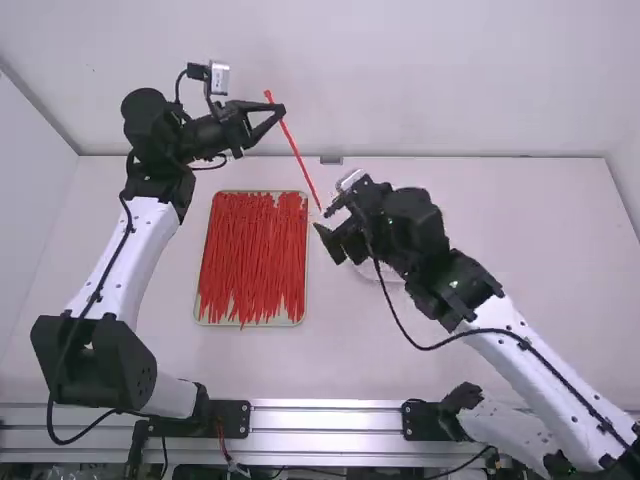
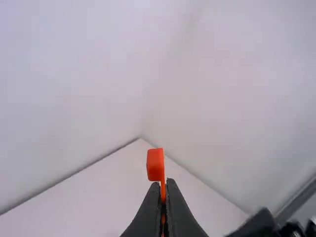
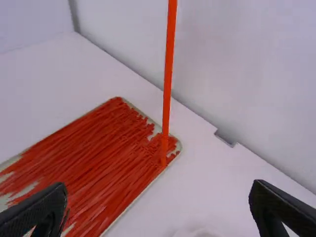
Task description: Fasten the cable tie
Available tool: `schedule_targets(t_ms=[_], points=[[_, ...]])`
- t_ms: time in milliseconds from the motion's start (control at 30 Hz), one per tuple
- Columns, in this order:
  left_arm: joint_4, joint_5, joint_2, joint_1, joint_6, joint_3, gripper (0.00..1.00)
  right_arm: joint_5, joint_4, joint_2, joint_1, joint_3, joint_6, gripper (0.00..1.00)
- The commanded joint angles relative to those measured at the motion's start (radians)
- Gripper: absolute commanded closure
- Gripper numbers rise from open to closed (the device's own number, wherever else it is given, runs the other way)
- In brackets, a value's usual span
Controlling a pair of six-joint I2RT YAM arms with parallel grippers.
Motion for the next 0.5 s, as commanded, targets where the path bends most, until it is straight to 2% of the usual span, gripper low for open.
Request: schedule_targets(t_ms=[0,33,67,267,467], points=[[0.022,0.108,-0.028,0.004,0.027,0.034,0.99,-0.266,0.003,-0.015,-0.077,0.034,-0.022,0.02],[0.026,0.116,-0.028,0.005,0.025,0.034,0.99,-0.289,0.002,-0.014,-0.089,0.034,-0.027,0.02],[0.057,0.164,-0.028,0.004,0.016,0.034,0.99,-0.402,0.003,-0.007,-0.141,0.034,-0.058,0.02],[0.157,0.277,-0.028,0.004,-0.048,0.034,0.99,-0.810,0.042,0.055,-0.309,0.034,-0.131,0.02],[0.147,0.340,-0.028,0.003,-0.032,0.034,0.99,-1.085,0.134,0.150,-0.406,0.034,-0.143,0.02]])
